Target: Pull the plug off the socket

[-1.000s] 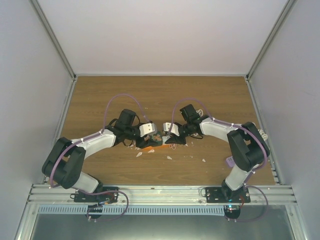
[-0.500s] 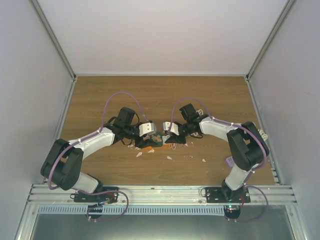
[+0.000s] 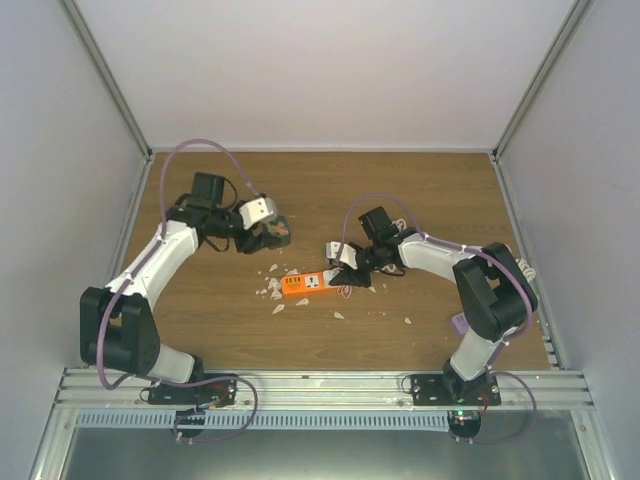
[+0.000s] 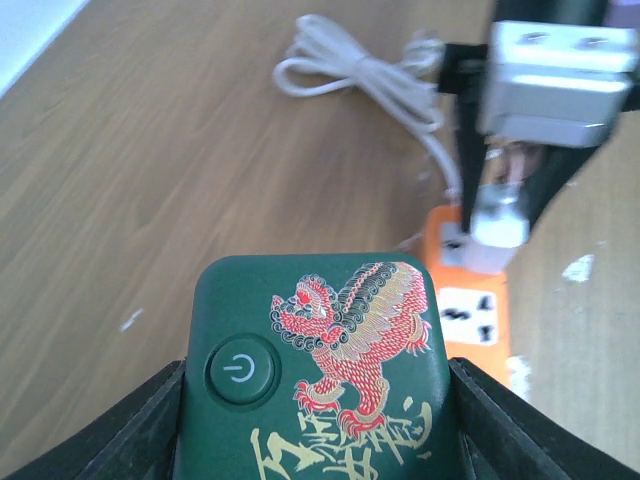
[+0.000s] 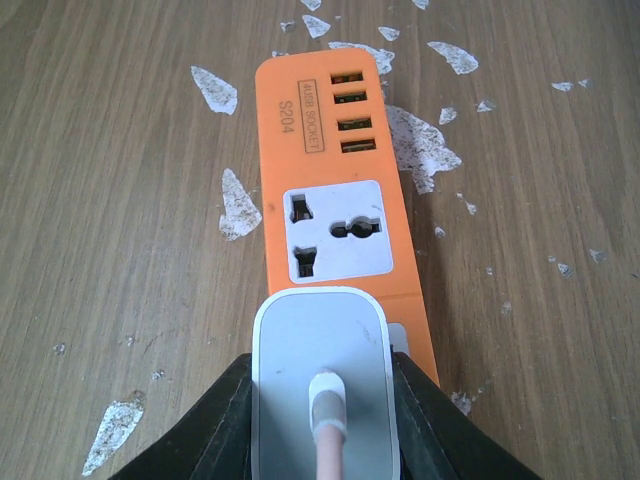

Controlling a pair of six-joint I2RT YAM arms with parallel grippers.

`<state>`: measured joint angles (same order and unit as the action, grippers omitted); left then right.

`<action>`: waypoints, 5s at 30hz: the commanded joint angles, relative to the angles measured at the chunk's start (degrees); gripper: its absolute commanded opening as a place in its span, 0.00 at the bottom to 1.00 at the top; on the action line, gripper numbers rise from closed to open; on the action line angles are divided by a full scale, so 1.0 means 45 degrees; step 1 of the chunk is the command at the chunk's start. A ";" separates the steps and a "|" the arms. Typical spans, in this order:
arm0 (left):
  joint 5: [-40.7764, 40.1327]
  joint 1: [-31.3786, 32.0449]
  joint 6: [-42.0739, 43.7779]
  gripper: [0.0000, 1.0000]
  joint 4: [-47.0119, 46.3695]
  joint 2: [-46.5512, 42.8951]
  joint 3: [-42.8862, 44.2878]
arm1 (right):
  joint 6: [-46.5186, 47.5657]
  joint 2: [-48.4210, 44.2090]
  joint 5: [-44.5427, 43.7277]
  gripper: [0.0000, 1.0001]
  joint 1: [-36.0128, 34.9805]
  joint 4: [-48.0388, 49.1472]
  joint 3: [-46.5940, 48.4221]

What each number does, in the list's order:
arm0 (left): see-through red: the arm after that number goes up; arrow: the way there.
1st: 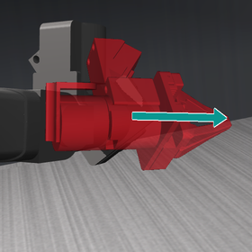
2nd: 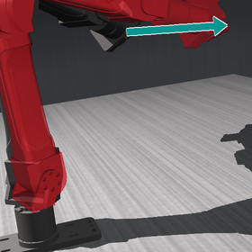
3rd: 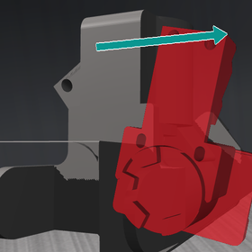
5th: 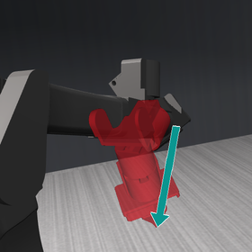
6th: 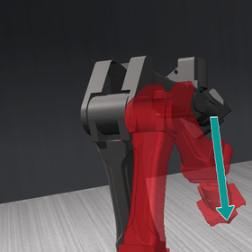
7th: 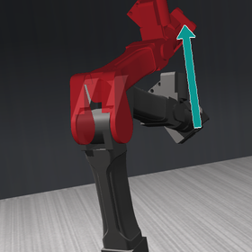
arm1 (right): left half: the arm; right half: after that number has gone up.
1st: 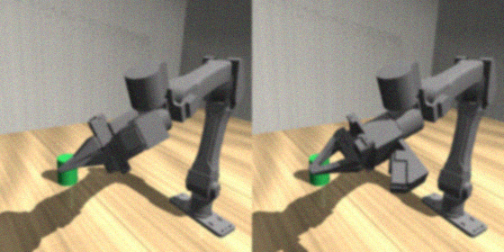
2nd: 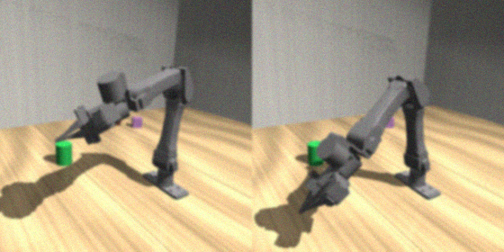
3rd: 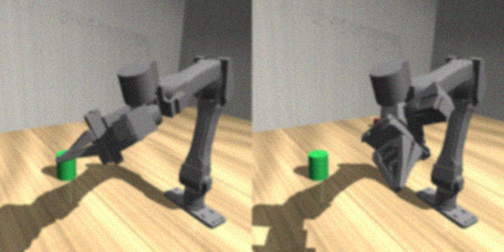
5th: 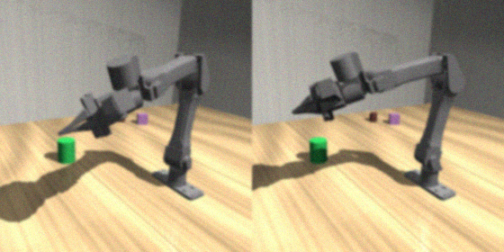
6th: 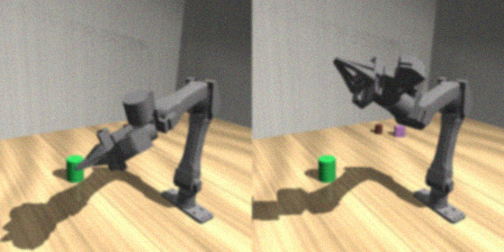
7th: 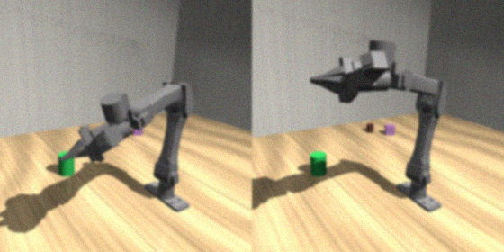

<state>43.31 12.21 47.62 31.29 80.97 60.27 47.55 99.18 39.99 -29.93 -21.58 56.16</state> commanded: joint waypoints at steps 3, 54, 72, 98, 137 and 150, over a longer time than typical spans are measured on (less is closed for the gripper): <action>-0.1253 -0.2245 0.1231 0.36 0.3690 0.1427 0.3017 | -0.0405 0.0698 -0.1823 0.02 0.0023 0.0336 -0.0117; -1.3290 -0.5662 0.9374 0.46 0.3855 0.9331 0.9206 | -0.1304 0.0730 -0.2011 0.03 0.0006 0.0578 0.0135; -1.3515 -0.4784 0.9371 0.60 0.3841 0.9947 0.9322 | -0.1236 0.0798 -0.1977 0.03 0.0006 0.0448 0.0314; -0.7717 -0.3730 0.6225 0.84 0.7733 0.7696 1.0316 | -0.1172 0.0401 -0.1864 0.04 -0.0164 0.0587 0.0070; -0.0471 0.2400 -0.1997 0.88 0.1775 0.6665 0.2562 | -0.0664 0.0154 -0.1856 0.05 -0.0164 0.0466 0.0181; -0.1158 0.2766 -0.2915 0.88 0.0941 0.7199 0.1948 | -0.0747 0.0189 -0.1756 0.05 -0.0167 0.0407 0.0386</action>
<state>40.16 23.90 35.62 38.41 112.14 70.59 43.24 99.72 36.69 -30.70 -19.25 57.34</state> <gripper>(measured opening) 0.882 0.292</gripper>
